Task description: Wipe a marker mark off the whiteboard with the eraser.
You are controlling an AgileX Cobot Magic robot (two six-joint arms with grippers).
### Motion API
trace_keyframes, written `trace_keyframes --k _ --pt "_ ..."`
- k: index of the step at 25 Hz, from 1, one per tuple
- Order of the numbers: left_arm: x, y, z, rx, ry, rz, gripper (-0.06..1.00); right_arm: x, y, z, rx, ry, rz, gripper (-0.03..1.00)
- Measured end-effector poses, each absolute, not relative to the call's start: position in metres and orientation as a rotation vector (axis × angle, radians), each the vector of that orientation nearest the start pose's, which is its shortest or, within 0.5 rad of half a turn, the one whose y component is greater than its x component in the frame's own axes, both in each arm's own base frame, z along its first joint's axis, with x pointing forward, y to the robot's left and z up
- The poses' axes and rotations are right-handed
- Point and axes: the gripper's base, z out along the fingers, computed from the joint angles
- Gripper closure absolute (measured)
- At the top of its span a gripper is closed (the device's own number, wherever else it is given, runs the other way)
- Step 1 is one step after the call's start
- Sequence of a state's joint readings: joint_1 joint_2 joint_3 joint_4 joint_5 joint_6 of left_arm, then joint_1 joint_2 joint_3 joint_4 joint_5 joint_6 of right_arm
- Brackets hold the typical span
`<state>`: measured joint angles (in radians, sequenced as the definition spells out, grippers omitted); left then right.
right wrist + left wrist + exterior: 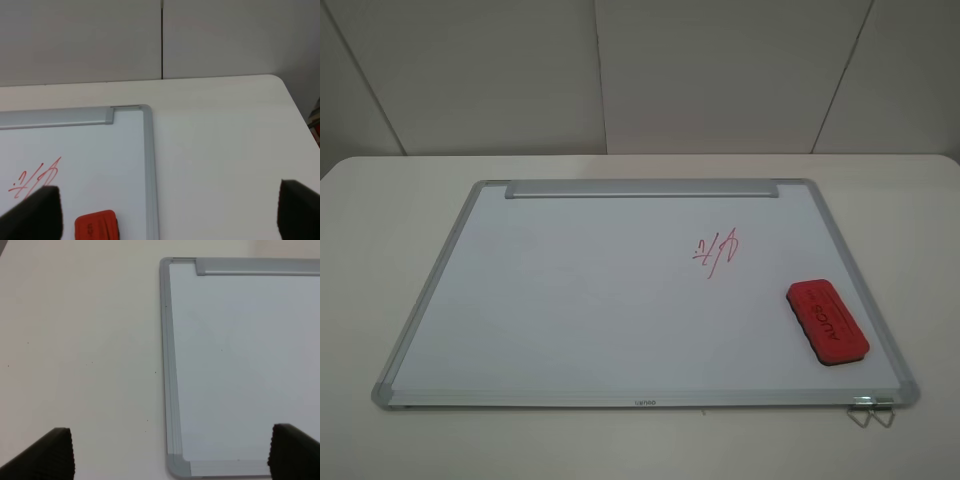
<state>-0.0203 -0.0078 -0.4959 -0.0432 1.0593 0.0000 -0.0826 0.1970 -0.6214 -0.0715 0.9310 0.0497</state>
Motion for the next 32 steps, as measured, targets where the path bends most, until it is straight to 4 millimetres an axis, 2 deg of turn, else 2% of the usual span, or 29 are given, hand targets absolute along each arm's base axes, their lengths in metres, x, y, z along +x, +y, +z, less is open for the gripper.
trace_keyframes --k 5,10,19,29,32 --pt "-0.006 -0.003 0.276 0.023 2.039 -0.064 0.17 0.004 -0.006 0.302 0.125 1.930 -0.106 0.19" --pt "-0.006 -0.003 0.276 0.023 2.039 -0.064 0.17 -0.006 -0.005 0.299 0.124 1.872 -0.107 0.19" --pt "-0.006 -0.003 0.276 0.023 2.039 -0.064 0.17 -0.007 -0.004 0.298 0.125 1.878 -0.101 0.19" --pt "-0.006 -0.003 0.276 0.023 2.039 -0.064 0.17 -0.010 -0.004 0.291 0.117 1.963 -0.099 0.19" --pt "-0.006 -0.003 0.276 0.023 2.039 -0.064 0.17 -0.008 -0.004 0.283 0.118 2.009 -0.100 0.19"
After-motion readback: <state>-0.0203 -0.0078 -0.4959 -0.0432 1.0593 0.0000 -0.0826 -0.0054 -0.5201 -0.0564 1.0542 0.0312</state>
